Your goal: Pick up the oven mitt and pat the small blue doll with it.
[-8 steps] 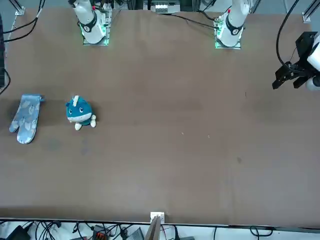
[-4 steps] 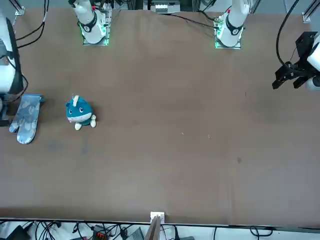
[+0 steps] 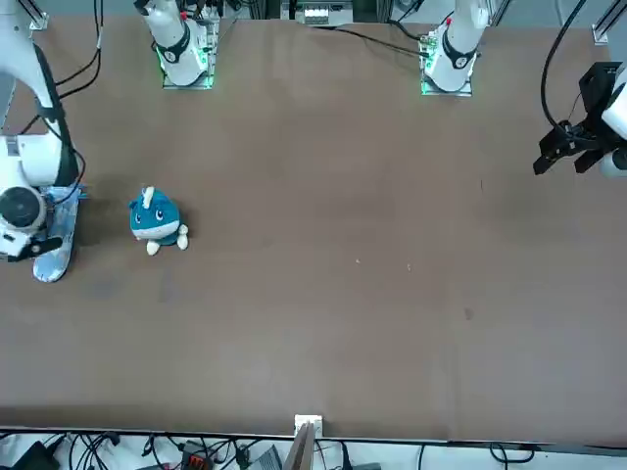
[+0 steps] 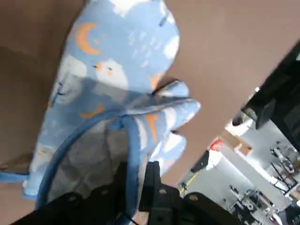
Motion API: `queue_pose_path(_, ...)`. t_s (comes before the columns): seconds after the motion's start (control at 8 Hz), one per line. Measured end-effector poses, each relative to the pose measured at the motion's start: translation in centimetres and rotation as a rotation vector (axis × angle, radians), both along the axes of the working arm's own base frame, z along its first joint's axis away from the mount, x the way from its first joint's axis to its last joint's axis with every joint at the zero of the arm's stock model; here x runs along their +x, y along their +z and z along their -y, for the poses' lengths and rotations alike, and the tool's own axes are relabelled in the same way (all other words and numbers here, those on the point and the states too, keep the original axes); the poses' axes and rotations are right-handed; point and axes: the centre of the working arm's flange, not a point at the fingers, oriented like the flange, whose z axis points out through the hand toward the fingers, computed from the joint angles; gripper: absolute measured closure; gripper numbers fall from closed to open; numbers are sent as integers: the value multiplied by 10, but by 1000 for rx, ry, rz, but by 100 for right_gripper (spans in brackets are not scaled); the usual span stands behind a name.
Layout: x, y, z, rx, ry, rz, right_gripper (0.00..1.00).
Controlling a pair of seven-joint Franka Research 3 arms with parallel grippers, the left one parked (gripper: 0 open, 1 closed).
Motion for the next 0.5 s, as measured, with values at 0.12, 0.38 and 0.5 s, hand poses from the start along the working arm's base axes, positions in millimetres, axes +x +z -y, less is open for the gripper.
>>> queue_pose_path(0.12,0,-2,-4,5,9,0,96)
queue_pose_path(0.38,5,-4,-19,10,33,-3,96)
queue_pose_path(0.5,5,-7,-27,18,45,-9,94)
